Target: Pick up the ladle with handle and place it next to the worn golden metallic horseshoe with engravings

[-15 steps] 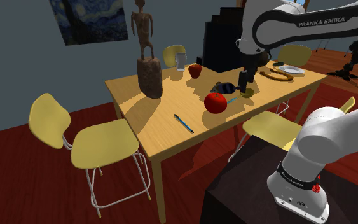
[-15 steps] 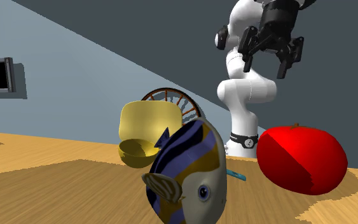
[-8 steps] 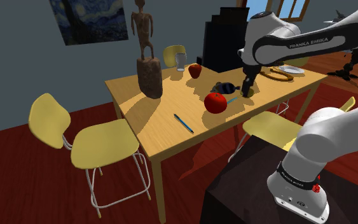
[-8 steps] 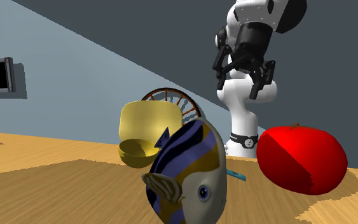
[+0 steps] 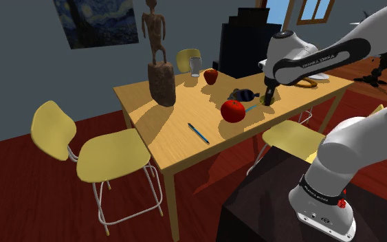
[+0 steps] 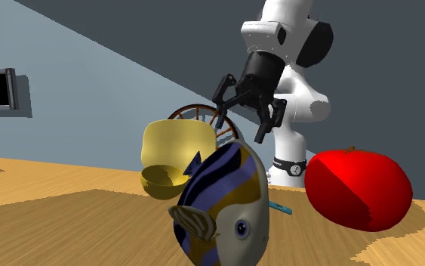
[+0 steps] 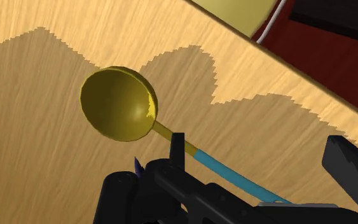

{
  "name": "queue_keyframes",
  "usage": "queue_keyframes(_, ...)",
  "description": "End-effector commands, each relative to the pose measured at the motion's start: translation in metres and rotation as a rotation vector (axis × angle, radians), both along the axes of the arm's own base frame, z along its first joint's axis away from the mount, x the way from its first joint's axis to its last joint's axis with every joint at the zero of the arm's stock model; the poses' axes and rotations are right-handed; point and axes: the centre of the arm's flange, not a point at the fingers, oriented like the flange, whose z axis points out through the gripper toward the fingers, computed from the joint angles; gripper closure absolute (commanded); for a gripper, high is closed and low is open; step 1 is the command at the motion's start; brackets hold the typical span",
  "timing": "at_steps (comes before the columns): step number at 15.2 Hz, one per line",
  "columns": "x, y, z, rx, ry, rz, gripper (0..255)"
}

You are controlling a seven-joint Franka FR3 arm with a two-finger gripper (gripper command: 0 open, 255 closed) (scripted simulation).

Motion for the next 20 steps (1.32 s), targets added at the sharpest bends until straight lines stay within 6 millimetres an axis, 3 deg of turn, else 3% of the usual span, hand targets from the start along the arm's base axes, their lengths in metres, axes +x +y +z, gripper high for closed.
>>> queue_keyframes(1, 0.005, -0.019, -0.013, -0.025, -0.011, 0.031, 0)
queue_keyframes(6, 0.022, -0.069, -0.041, -0.085, -0.034, 0.096, 0)
queue_keyframes(14, 0.028, -0.088, -0.078, -0.088, -0.035, 0.1, 0)
queue_keyframes(20, 0.028, -0.088, -0.078, -0.088, -0.035, 0.1, 0)
